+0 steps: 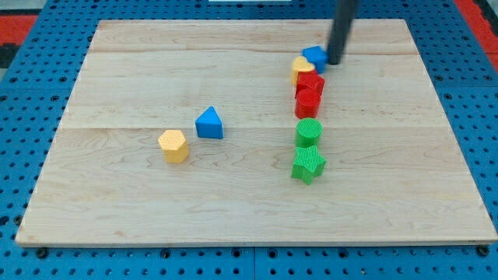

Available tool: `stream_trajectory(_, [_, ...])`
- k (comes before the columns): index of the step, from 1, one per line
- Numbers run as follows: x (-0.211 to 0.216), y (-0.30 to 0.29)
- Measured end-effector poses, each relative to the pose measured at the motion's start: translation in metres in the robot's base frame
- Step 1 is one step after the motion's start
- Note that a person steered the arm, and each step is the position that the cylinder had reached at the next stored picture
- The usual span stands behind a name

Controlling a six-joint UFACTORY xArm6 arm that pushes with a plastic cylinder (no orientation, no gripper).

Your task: Move the yellow heart closer to the triangle

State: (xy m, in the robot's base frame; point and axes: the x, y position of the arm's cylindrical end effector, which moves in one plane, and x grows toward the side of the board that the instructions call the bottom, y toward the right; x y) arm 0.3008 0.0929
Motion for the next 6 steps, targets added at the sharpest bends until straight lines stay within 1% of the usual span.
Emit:
stream_trajectory(1, [-0.005, -0.119])
stream_trajectory(2, [-0.005, -0.107])
stream_trajectory(3, [-0.009, -0.054])
stream_trajectory(4, [0.002, 0.007])
stream_trajectory(5, [0.016, -0.032])
stream_trajectory(6, [0.016, -0.106])
